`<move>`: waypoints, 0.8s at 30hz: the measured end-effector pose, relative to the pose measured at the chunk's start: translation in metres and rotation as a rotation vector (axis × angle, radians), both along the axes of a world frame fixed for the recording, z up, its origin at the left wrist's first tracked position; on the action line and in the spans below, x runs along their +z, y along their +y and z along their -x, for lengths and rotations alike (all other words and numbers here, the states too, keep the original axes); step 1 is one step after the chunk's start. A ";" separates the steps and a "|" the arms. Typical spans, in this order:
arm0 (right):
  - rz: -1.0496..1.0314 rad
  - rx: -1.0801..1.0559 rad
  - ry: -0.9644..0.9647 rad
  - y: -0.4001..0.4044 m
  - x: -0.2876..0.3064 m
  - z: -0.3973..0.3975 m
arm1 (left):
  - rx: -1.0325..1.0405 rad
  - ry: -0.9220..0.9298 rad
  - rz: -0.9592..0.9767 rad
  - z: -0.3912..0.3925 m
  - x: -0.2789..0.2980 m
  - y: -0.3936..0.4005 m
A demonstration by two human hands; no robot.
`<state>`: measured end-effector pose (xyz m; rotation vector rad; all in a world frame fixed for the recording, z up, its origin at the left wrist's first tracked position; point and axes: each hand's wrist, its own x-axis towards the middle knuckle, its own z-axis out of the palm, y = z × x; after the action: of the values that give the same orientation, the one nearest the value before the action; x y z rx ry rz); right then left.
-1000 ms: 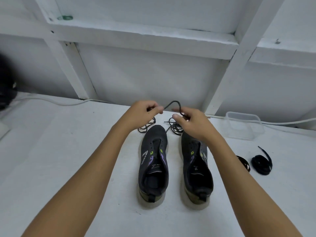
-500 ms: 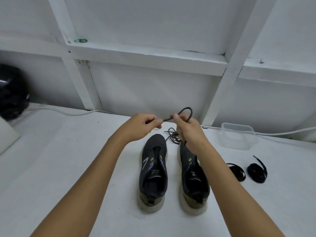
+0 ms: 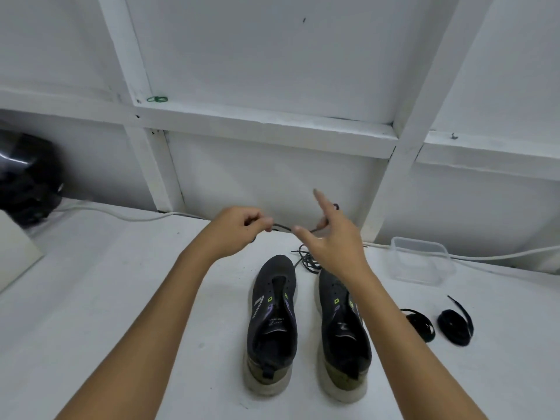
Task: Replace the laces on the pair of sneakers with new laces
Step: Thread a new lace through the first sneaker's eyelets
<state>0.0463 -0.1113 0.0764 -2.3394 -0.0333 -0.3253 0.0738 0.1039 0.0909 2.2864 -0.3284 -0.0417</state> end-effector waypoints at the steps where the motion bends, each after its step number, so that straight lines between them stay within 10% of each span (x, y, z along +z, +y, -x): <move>1: 0.092 0.069 0.010 0.005 0.001 -0.001 | -0.015 -0.001 0.005 0.000 0.000 -0.003; 6: 0.207 0.198 -0.027 0.020 -0.001 -0.009 | -0.083 0.017 0.001 0.000 0.002 -0.005; 13: 0.344 -0.179 0.121 -0.038 0.011 -0.024 | 0.039 0.040 -0.071 0.003 0.000 0.043; 24: 0.389 0.195 0.010 0.020 0.016 0.001 | -0.092 0.039 -0.021 0.008 0.012 -0.007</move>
<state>0.0451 -0.0915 0.0925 -2.6945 -0.3457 -0.2240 0.0661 0.0972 0.1034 2.2871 -0.4146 -0.1378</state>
